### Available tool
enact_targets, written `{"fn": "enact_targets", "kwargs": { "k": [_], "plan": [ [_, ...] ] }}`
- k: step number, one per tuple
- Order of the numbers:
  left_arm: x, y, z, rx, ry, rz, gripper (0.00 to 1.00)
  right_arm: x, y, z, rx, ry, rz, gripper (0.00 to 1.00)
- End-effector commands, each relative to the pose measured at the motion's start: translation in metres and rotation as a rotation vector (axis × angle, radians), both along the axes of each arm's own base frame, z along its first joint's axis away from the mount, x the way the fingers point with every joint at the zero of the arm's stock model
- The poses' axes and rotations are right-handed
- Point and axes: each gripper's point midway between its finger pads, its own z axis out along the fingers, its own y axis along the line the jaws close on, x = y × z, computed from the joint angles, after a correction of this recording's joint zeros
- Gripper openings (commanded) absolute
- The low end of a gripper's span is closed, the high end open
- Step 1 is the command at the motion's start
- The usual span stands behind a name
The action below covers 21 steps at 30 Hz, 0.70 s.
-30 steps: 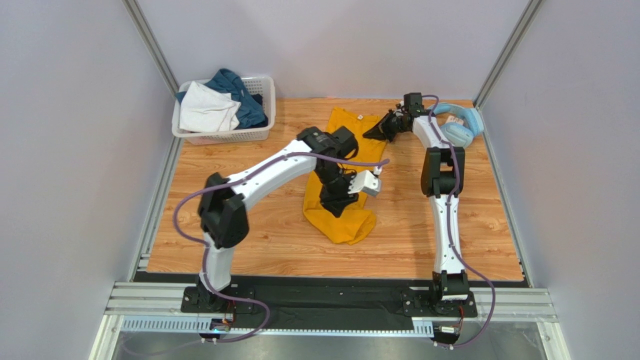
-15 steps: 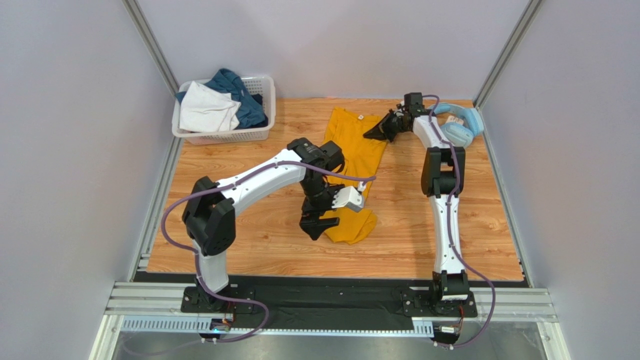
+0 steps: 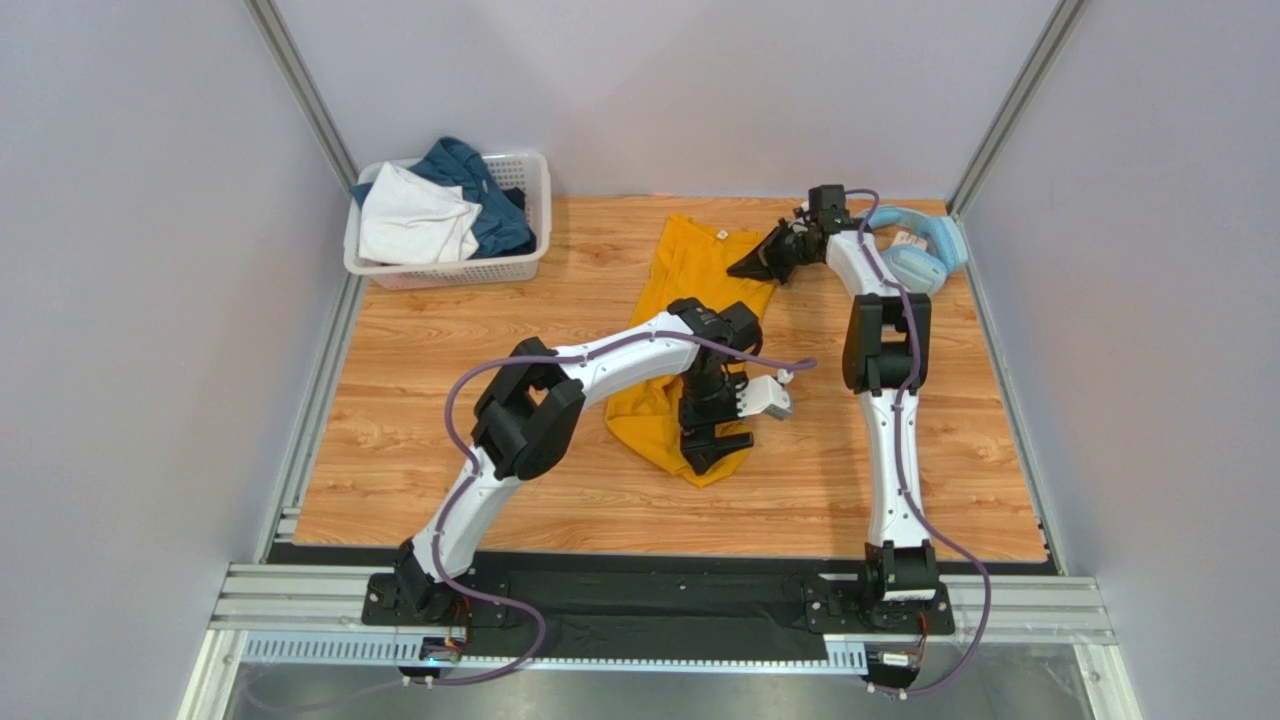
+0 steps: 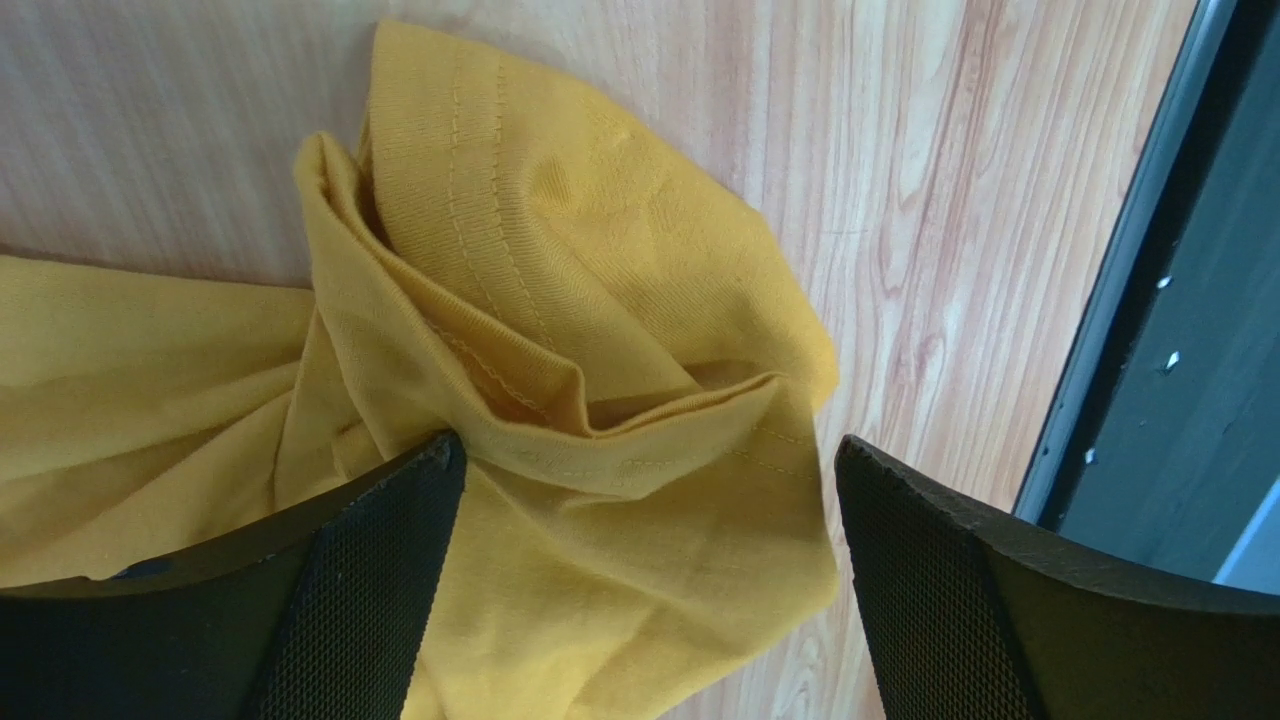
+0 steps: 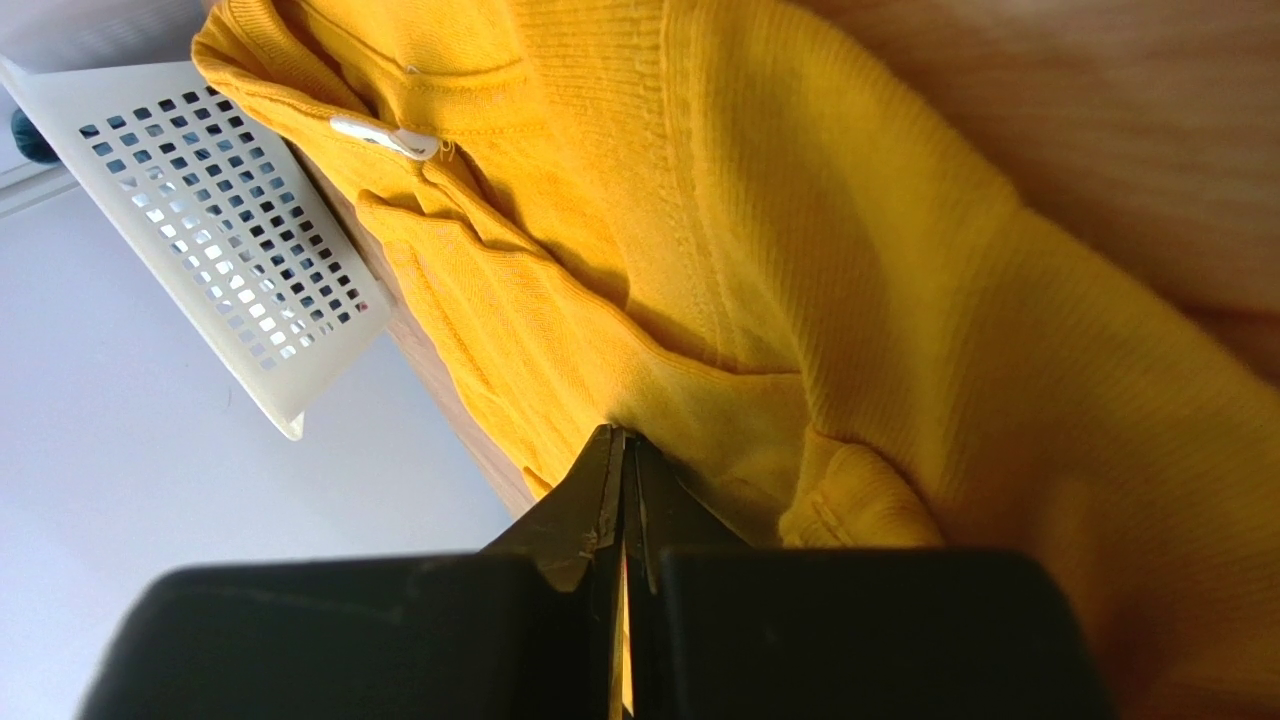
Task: Fold and stack the t-shirts
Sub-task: Fold the tshirt
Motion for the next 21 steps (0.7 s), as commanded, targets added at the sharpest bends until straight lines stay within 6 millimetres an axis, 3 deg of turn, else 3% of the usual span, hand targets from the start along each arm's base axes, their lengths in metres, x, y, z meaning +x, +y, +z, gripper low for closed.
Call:
{"fn": "enact_targets", "kwargs": {
  "k": [1, 9, 14, 17, 18, 21],
  "plan": [
    [0.012, -0.013, 0.009, -0.033, -0.029, 0.033, 1.00, -0.005, -0.019, -0.026, -0.098, 0.053, -0.040, 0.00],
    [0.015, -0.010, -0.015, 0.013, -0.025, 0.015, 1.00, -0.004, -0.018, -0.023, -0.087, 0.051, -0.042, 0.00],
    [0.015, -0.012, -0.024, 0.020, -0.013, 0.008, 0.87, -0.004, -0.018, -0.024, -0.084, 0.056, -0.044, 0.00],
    [0.015, -0.013, -0.027, 0.031, 0.000, 0.013, 0.58, -0.005, -0.018, -0.025, -0.086, 0.057, -0.042, 0.00],
    [0.017, -0.013, -0.026, 0.036, -0.007, 0.021, 0.39, -0.005, -0.018, -0.026, -0.086, 0.058, -0.044, 0.00],
    [0.017, -0.010, -0.020, 0.048, -0.017, 0.039, 0.21, -0.006, -0.019, -0.029, -0.088, 0.063, -0.043, 0.00]
  ]
}}
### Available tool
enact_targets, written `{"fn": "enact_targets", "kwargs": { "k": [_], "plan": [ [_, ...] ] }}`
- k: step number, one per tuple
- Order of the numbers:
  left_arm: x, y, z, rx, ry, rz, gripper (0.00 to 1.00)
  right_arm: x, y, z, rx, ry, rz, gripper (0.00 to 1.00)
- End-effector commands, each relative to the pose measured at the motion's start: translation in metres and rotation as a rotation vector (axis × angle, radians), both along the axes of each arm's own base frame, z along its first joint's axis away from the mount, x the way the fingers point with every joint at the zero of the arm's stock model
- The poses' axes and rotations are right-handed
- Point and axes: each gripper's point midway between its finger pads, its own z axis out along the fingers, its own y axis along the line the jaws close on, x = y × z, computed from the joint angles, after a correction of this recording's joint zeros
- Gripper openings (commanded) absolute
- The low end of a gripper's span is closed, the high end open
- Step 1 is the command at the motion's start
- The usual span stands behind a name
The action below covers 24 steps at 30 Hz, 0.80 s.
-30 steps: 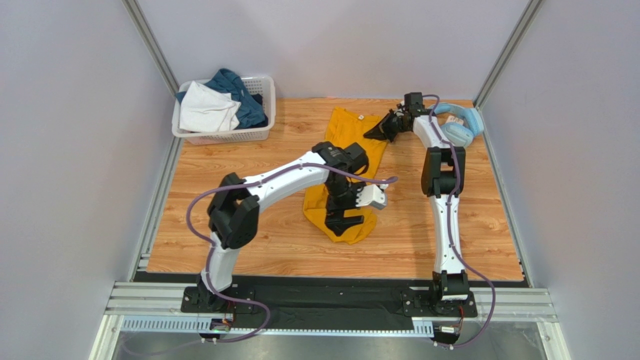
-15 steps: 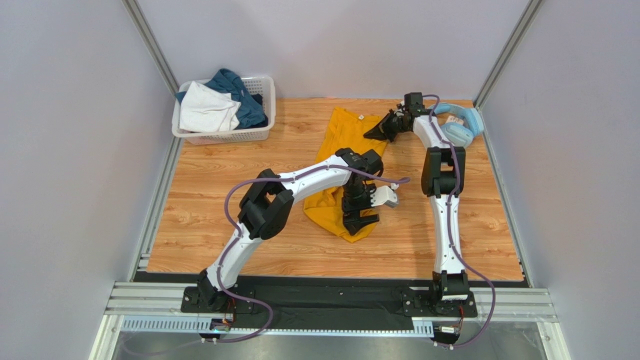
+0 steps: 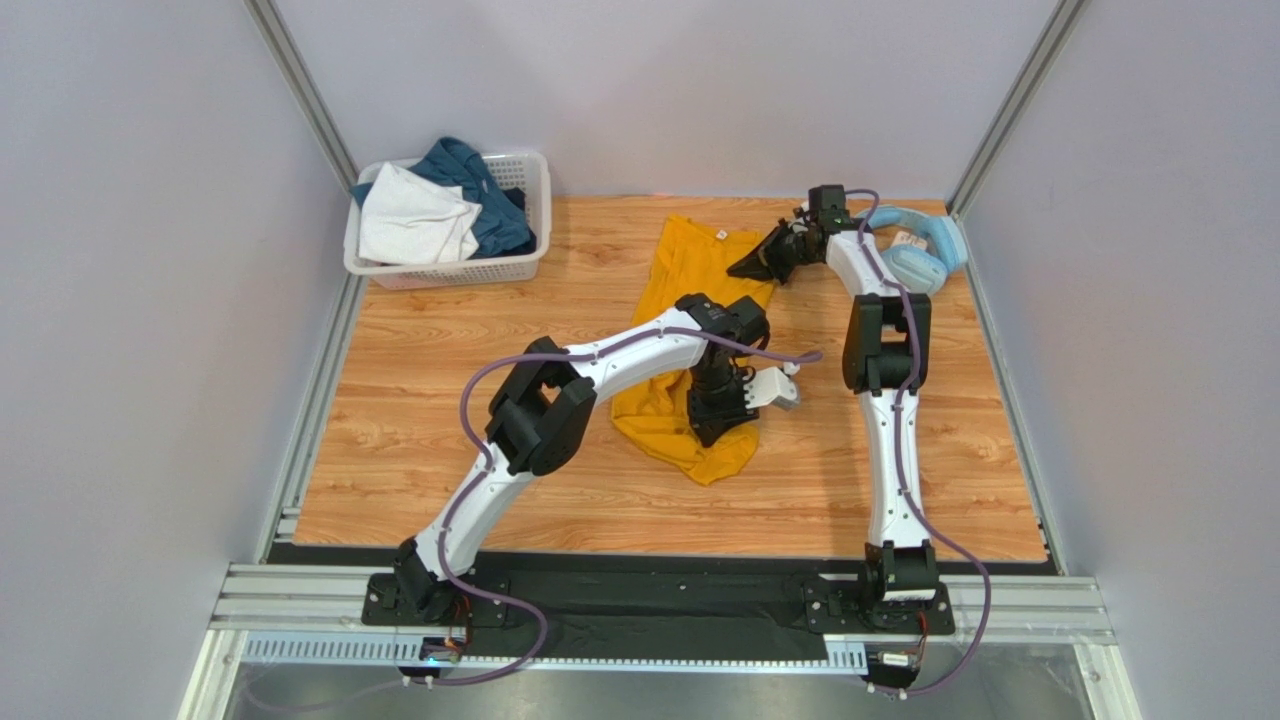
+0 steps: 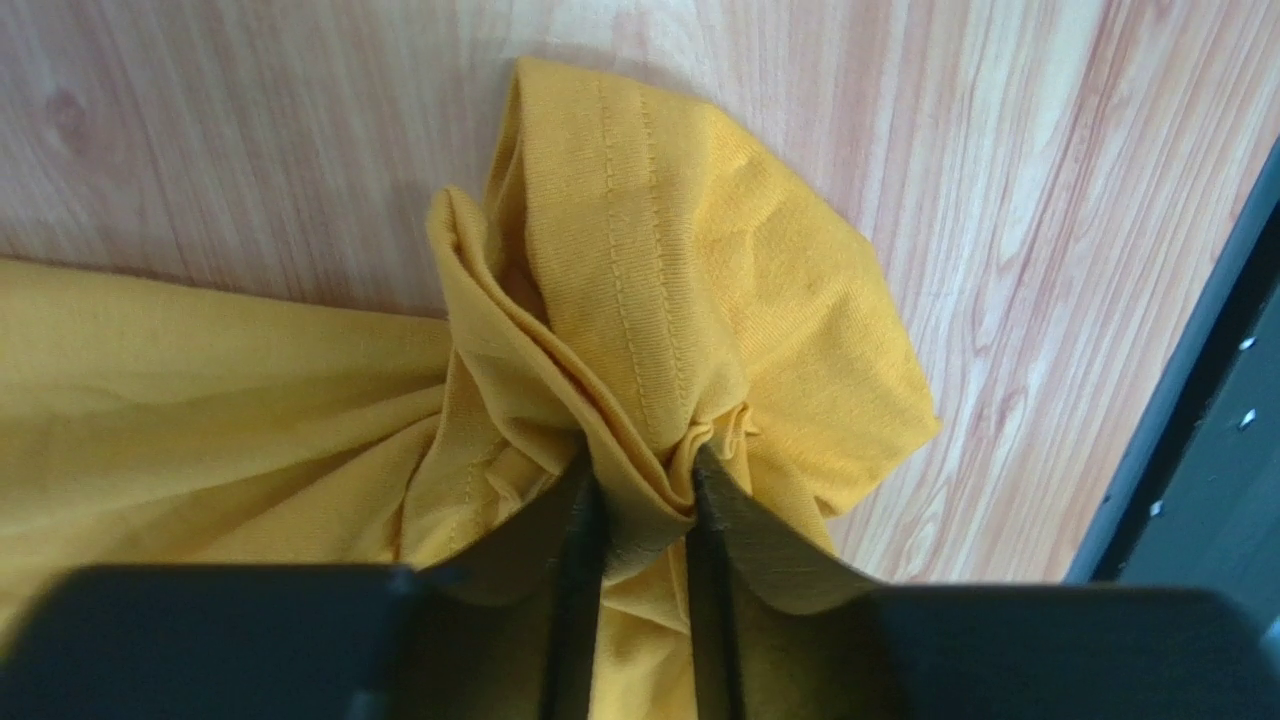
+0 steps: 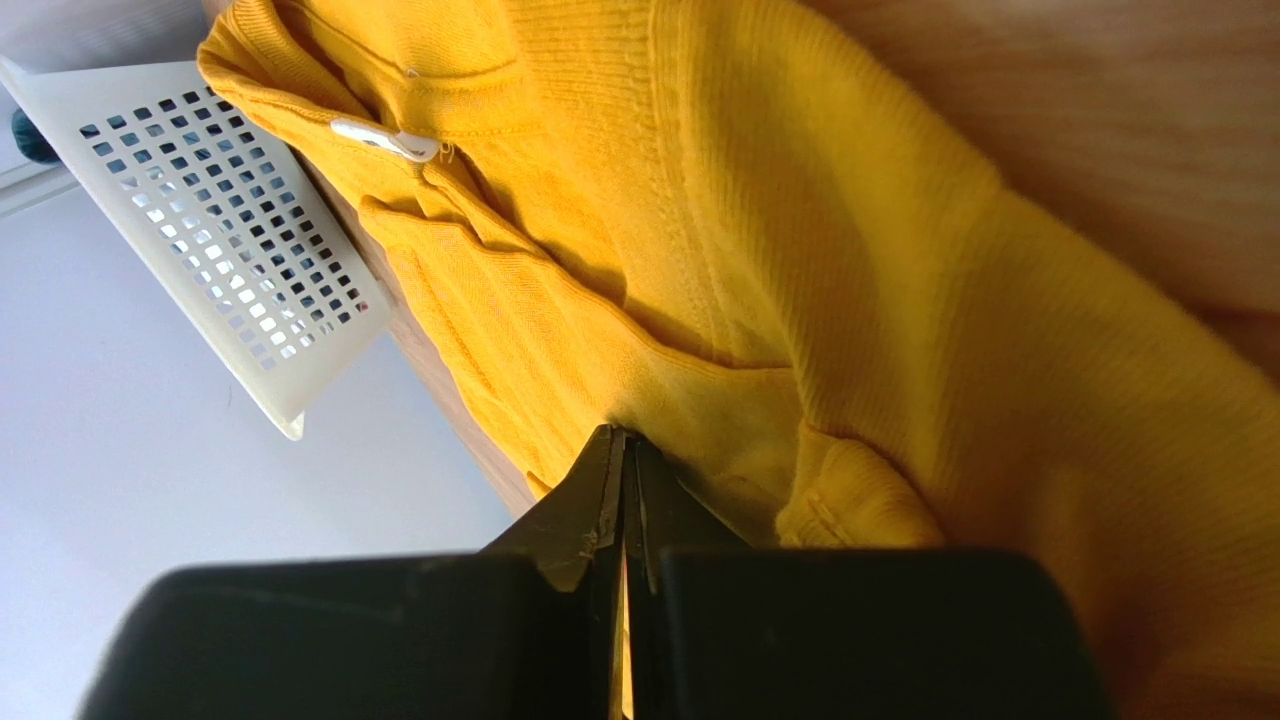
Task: Fold and stack the t-shirts
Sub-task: Fold the tshirt
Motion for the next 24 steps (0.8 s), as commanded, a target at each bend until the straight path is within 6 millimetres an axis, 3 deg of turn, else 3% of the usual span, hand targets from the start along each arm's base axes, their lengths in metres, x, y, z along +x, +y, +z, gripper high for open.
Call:
{"fn": "enact_targets", "kwargs": {
  "k": [1, 5, 6, 8, 9, 11, 12, 13, 14, 16, 17, 19, 20, 24],
  "plan": [
    [-0.003, 0.005, -0.005, 0.040, 0.005, 0.017, 0.15, -0.007, -0.018, -0.030, -0.089, 0.064, -0.041, 0.00],
    [-0.011, 0.010, 0.041, -0.021, -0.015, -0.014, 0.04, -0.010, -0.018, -0.033, -0.093, 0.071, -0.035, 0.00],
    [-0.016, 0.013, 0.073, -0.077, -0.023, -0.040, 0.02, -0.010, -0.019, -0.034, -0.094, 0.070, -0.035, 0.00],
    [-0.023, 0.022, 0.111, -0.149, -0.023, -0.064, 0.03, -0.009, -0.021, -0.033, -0.095, 0.067, -0.037, 0.00],
    [-0.032, 0.034, 0.149, -0.231, -0.011, -0.095, 0.07, -0.008, -0.021, -0.033, -0.096, 0.065, -0.038, 0.00],
    [-0.054, 0.061, 0.182, -0.255, 0.045, -0.131, 0.20, -0.008, -0.021, -0.034, -0.095, 0.069, -0.040, 0.00],
    [-0.065, 0.073, 0.209, -0.302, 0.032, -0.171, 0.23, -0.008, -0.021, -0.034, -0.095, 0.069, -0.041, 0.00],
    [-0.071, 0.085, 0.217, -0.301, 0.024, -0.230, 0.24, -0.008, -0.020, -0.033, -0.093, 0.066, -0.040, 0.00],
    [-0.083, 0.097, 0.223, -0.272, 0.056, -0.222, 0.32, -0.008, -0.021, -0.034, -0.095, 0.068, -0.040, 0.00],
    [-0.101, 0.129, 0.222, -0.239, 0.003, -0.289, 0.39, -0.009, -0.021, -0.034, -0.100, 0.072, -0.043, 0.00],
    [-0.114, 0.149, 0.203, -0.182, 0.041, -0.314, 0.40, -0.009, -0.022, -0.034, -0.101, 0.073, -0.044, 0.00],
    [-0.124, 0.174, 0.199, -0.143, 0.003, -0.346, 0.41, -0.007, -0.022, -0.033, -0.101, 0.071, -0.050, 0.00],
    [-0.129, 0.192, 0.181, -0.058, 0.023, -0.353, 0.43, -0.007, -0.022, -0.032, -0.101, 0.069, -0.050, 0.00],
    [-0.148, 0.229, 0.139, 0.144, 0.115, -0.402, 0.45, -0.006, -0.022, -0.028, -0.104, 0.069, -0.059, 0.00]
  ]
}}
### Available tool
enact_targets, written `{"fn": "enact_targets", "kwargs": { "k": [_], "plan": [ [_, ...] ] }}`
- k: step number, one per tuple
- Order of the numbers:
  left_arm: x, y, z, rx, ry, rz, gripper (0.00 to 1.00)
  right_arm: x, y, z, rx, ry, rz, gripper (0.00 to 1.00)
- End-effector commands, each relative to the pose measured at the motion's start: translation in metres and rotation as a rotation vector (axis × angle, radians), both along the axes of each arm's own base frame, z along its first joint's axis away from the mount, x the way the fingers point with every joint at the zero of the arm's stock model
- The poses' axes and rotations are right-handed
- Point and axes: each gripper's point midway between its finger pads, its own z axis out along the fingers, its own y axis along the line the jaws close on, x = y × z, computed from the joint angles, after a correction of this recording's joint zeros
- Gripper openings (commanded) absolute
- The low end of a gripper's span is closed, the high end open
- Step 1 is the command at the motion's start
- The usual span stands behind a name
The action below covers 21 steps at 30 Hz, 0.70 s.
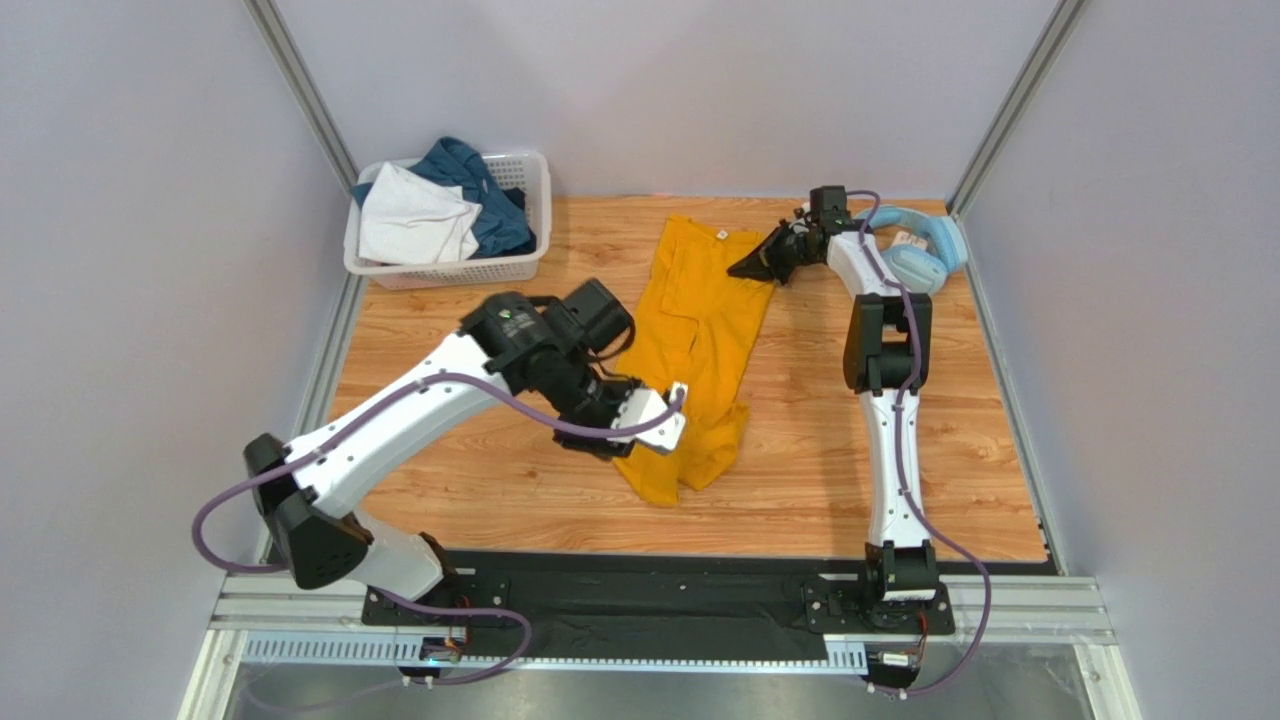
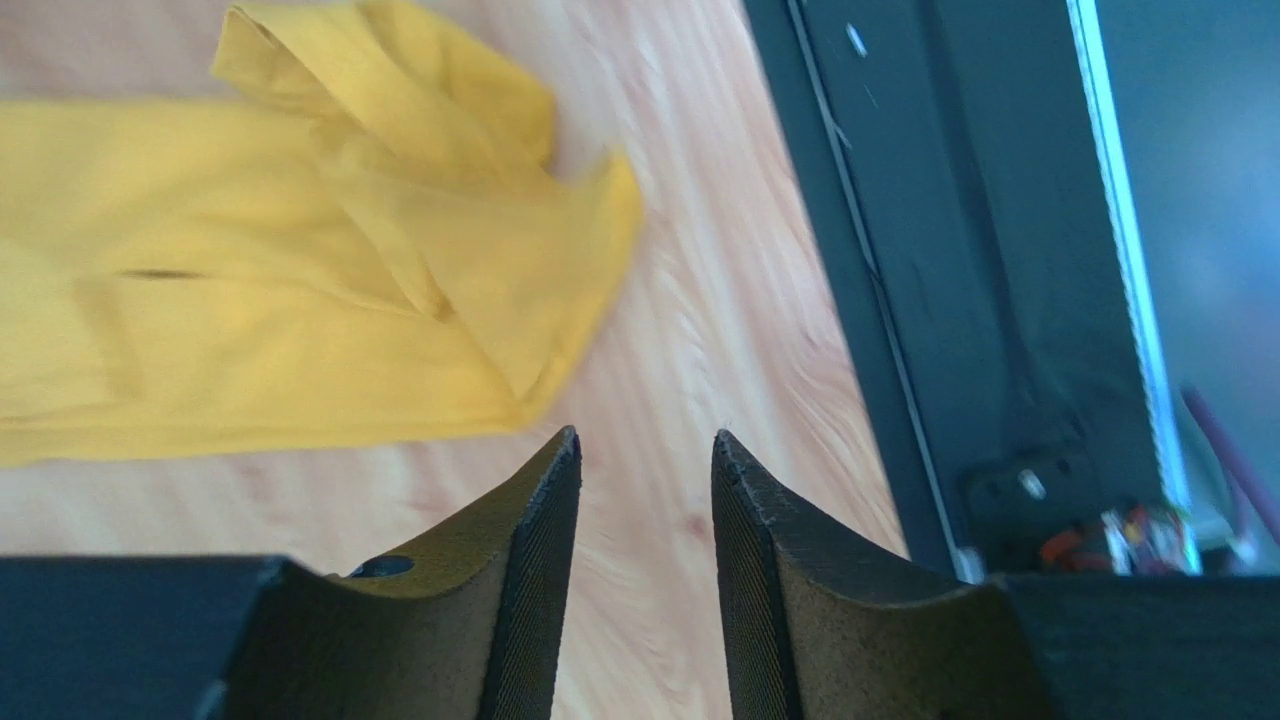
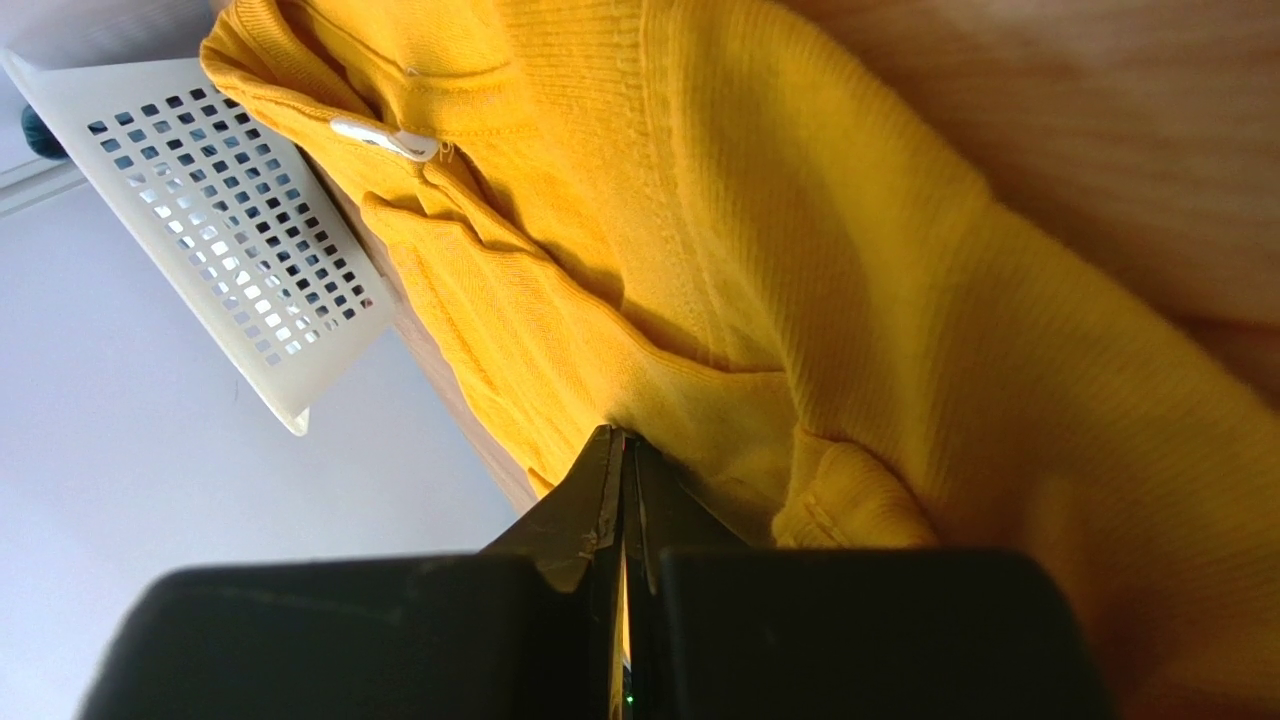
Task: Fold and stack the t-shirts
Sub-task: Fold the tshirt
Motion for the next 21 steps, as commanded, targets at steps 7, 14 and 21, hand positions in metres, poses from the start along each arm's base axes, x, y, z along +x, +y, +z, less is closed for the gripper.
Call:
{"fn": "enact_targets", "kwargs": {
  "k": [7, 14, 21],
  "plan": [
    [-0.029, 0.075, -0.096, 0.542, 0.366, 0.005, 0.51, -0.011, -0.024, -0.024, -0.135, 0.076, -0.055, 0.00],
    [0.010, -0.021, -0.077, 0.254, 0.367, 0.073, 1.00, -0.013, -0.025, -0.026, -0.149, 0.083, -0.052, 0.00],
    [-0.039, -0.037, -0.120, 0.398, 0.414, -0.051, 1.00, -0.012, -0.024, -0.025, -0.143, 0.082, -0.049, 0.00]
  ]
}}
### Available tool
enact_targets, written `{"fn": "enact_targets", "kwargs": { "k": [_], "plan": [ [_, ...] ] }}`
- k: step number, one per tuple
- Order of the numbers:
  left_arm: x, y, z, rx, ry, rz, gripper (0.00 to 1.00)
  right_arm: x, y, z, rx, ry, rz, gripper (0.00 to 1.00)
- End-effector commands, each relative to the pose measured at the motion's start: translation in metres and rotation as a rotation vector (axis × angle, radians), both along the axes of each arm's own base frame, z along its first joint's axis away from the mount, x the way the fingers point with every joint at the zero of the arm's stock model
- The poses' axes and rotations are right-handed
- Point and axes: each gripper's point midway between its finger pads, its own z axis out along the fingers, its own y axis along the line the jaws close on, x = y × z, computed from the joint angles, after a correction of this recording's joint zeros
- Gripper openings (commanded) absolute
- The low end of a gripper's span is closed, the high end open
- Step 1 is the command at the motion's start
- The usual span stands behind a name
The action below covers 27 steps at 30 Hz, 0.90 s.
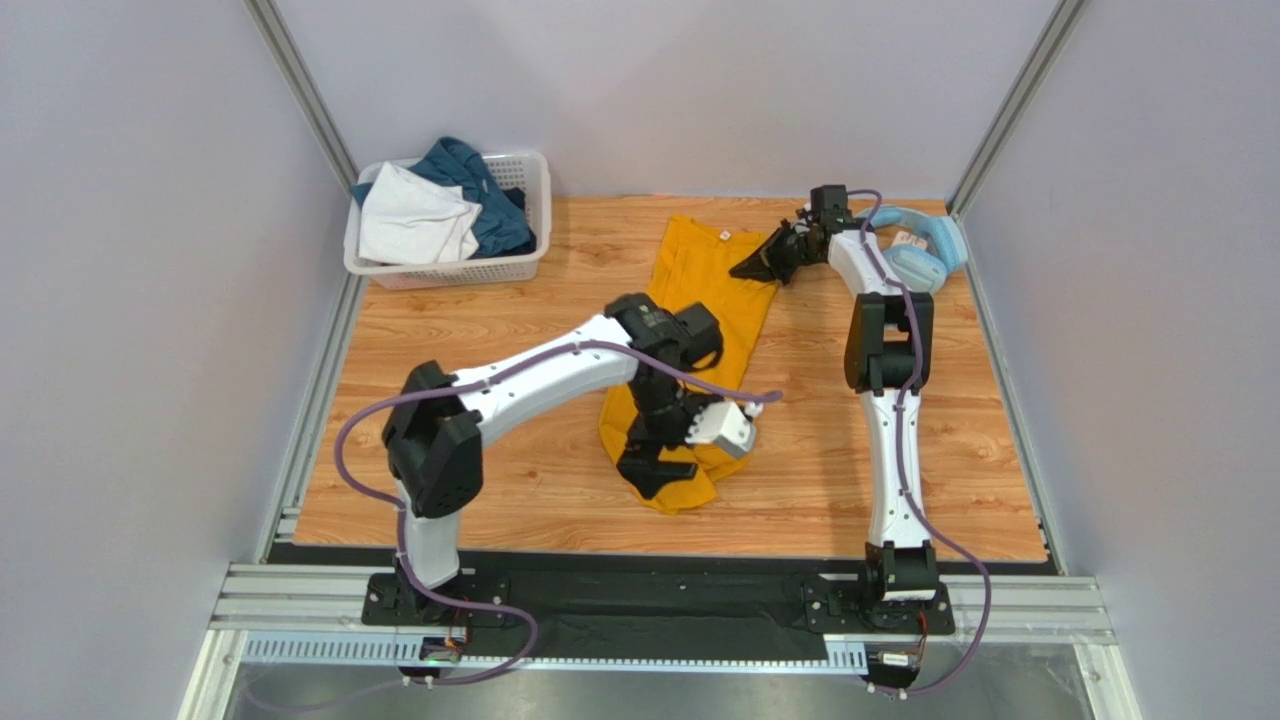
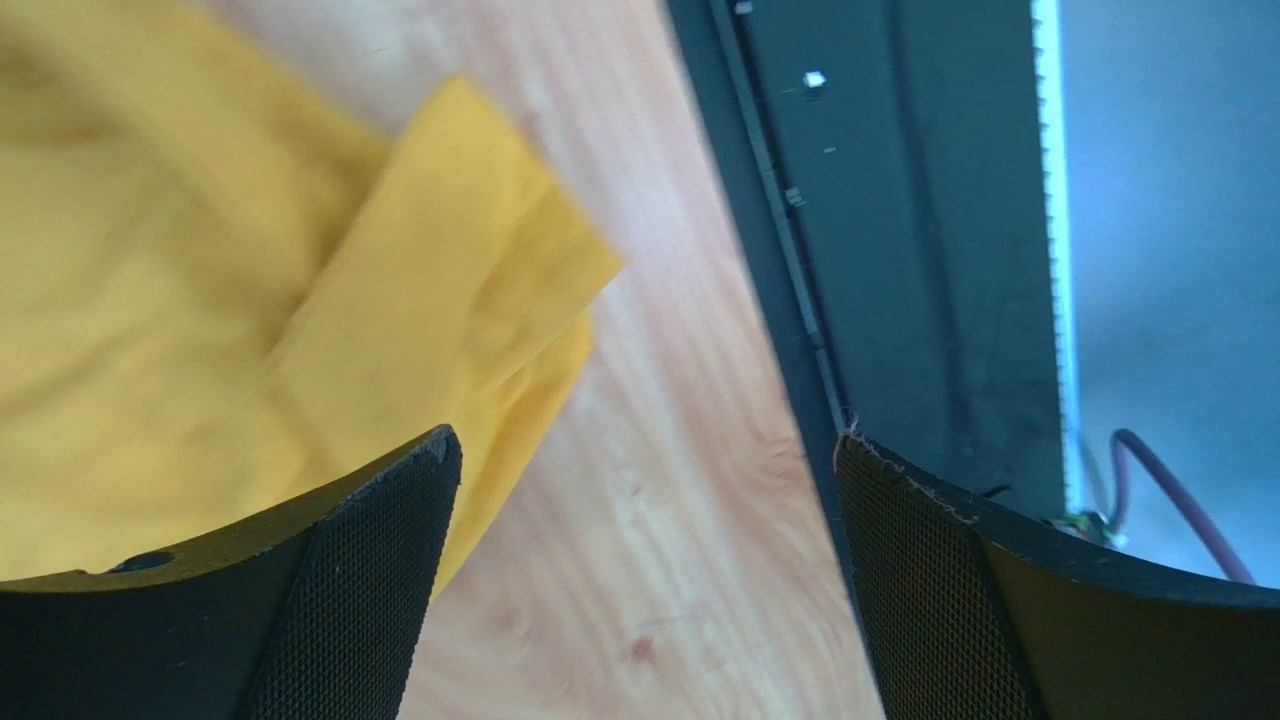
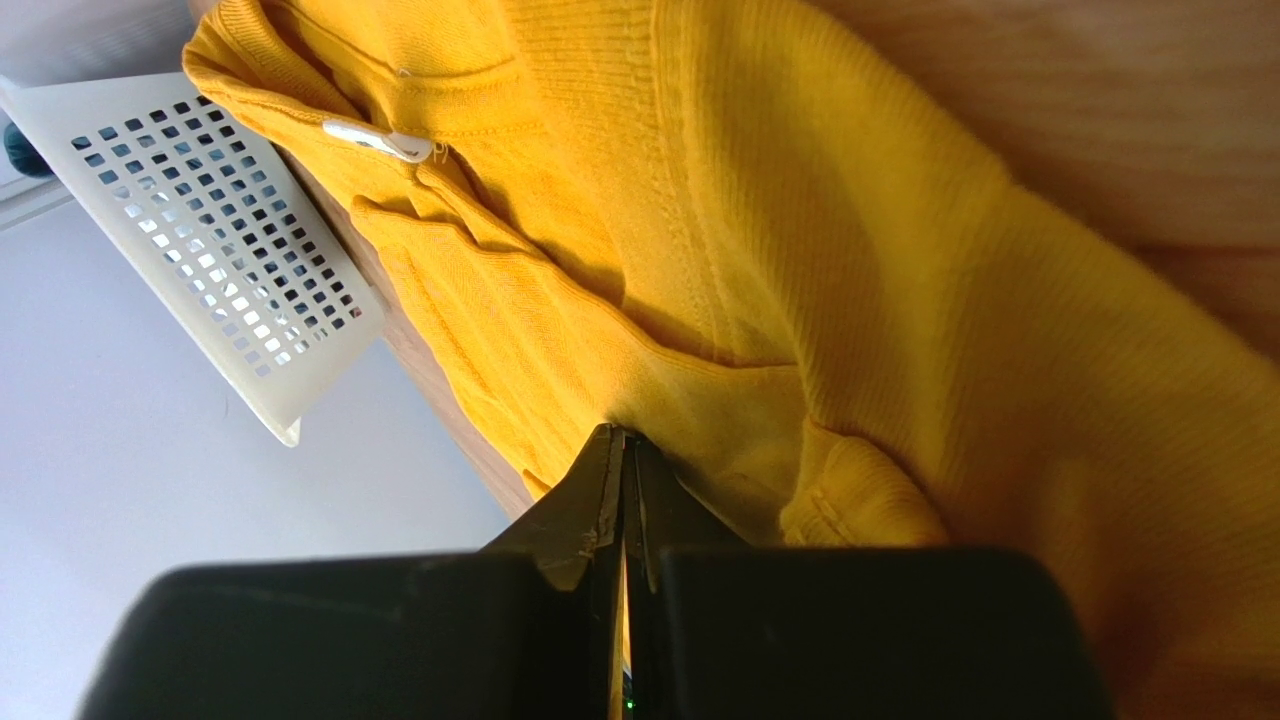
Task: Fold and stack the t-shirts
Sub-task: Fold the tshirt
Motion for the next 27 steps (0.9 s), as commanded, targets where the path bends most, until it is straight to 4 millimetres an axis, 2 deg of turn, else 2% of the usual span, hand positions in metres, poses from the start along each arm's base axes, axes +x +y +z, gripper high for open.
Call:
{"fn": "enact_targets", "kwargs": {
  "k": [1, 6, 12, 18, 27],
  "plan": [
    [-0.047, 0.010, -0.027, 0.158, 0.169, -0.036, 1.00, -0.009, -0.021, -0.026, -0.115, 0.067, -0.037, 0.00],
    [-0.051, -0.001, -0.043, 0.192, 0.296, -0.023, 1.00, -0.010, -0.021, -0.024, -0.112, 0.065, -0.033, 0.00],
    [-0.033, -0.017, -0.068, 0.218, 0.341, 0.048, 1.00, -0.012, -0.020, -0.024, -0.106, 0.063, -0.024, 0.00],
    [-0.007, -0.045, -0.096, 0.223, 0.288, 0.130, 1.00, -0.013, -0.020, -0.026, -0.104, 0.068, -0.023, 0.00],
    [0.015, -0.055, -0.136, 0.271, 0.214, 0.189, 1.00, -0.015, -0.019, -0.029, -0.094, 0.064, -0.012, 0.00]
  ]
}}
